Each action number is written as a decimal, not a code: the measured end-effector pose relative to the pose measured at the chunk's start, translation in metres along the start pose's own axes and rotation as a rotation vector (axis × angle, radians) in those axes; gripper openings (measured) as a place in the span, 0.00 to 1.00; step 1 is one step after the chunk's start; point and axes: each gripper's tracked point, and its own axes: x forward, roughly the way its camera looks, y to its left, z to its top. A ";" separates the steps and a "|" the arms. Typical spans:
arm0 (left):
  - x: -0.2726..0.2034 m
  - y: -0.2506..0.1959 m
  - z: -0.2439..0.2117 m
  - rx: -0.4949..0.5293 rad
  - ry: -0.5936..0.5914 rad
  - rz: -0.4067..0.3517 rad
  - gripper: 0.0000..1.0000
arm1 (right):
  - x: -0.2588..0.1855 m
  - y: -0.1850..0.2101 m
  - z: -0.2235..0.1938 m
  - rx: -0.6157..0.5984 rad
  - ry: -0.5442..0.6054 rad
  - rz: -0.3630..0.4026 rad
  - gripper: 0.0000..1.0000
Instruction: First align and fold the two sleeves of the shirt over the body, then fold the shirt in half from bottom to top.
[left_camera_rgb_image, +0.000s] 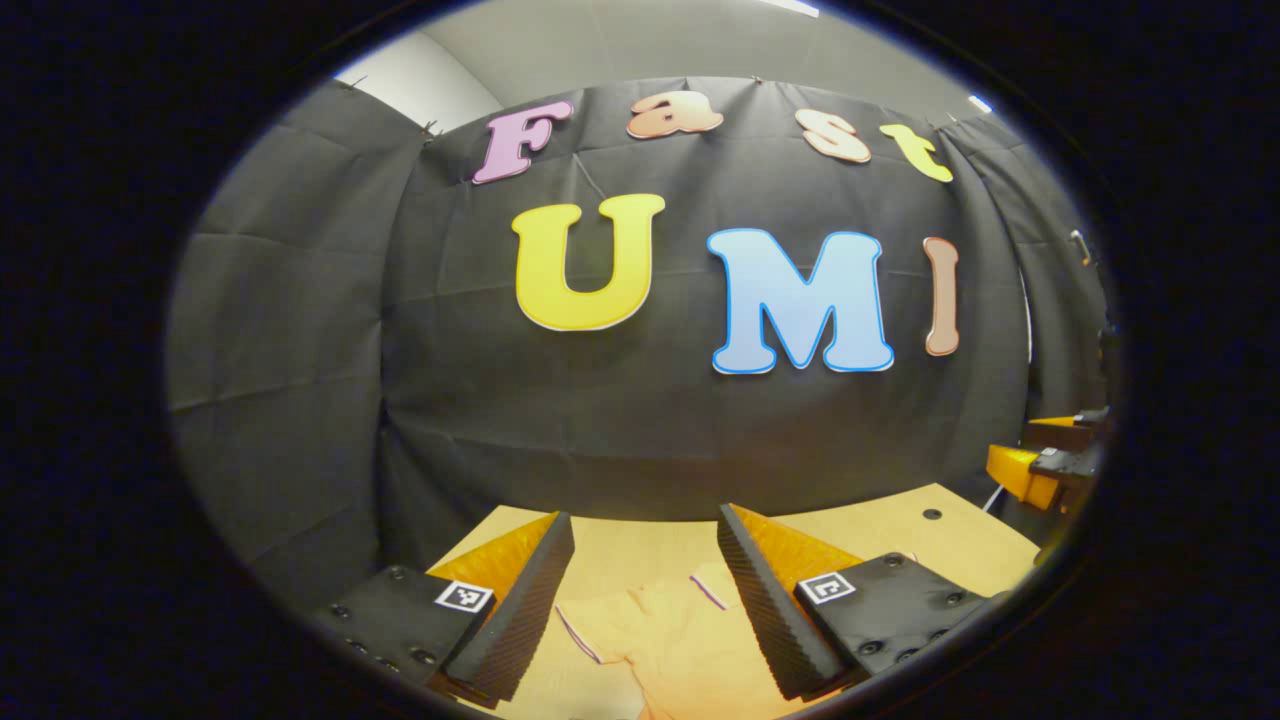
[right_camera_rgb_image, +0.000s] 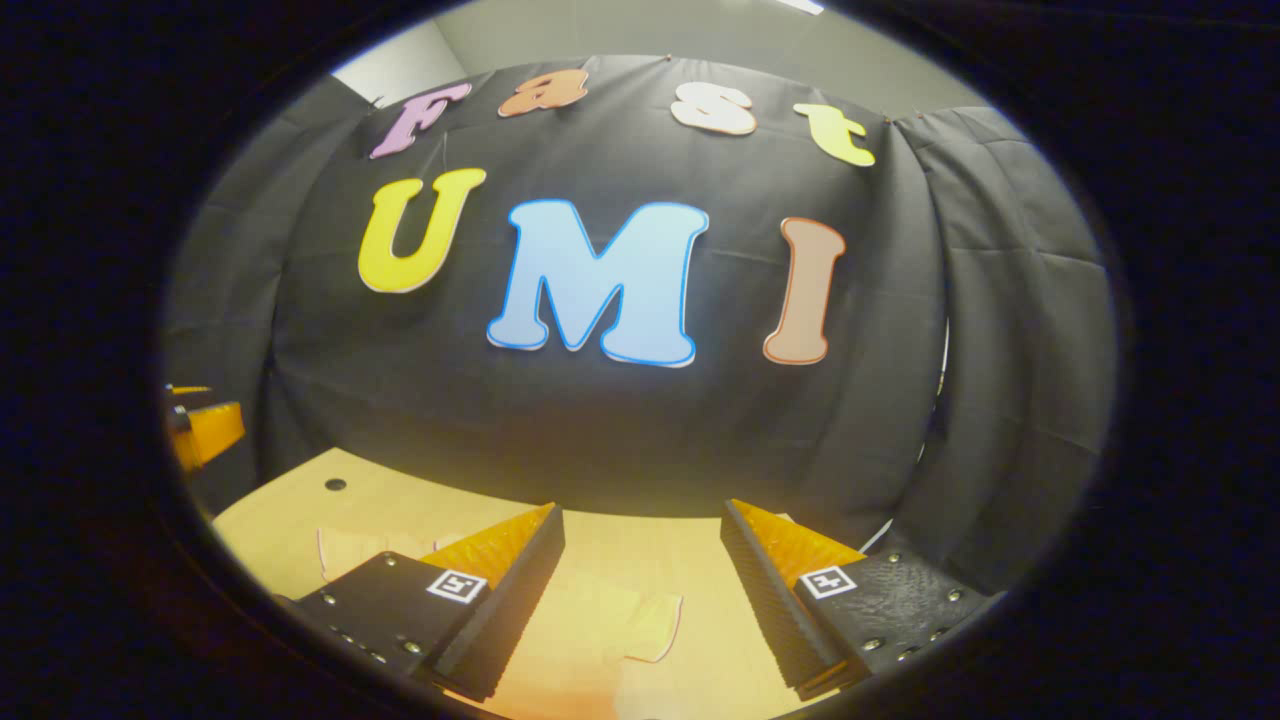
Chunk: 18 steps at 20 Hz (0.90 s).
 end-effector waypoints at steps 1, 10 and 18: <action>-0.001 0.003 -0.001 0.001 0.001 0.007 0.99 | 0.009 -0.002 -0.008 -0.001 0.023 0.005 0.98; -0.008 0.020 -0.009 -0.001 0.024 0.069 0.95 | 0.086 -0.011 -0.113 0.014 0.279 0.021 0.98; -0.004 0.033 -0.024 -0.022 0.071 0.117 0.99 | 0.122 -0.020 -0.211 0.043 0.514 0.010 0.99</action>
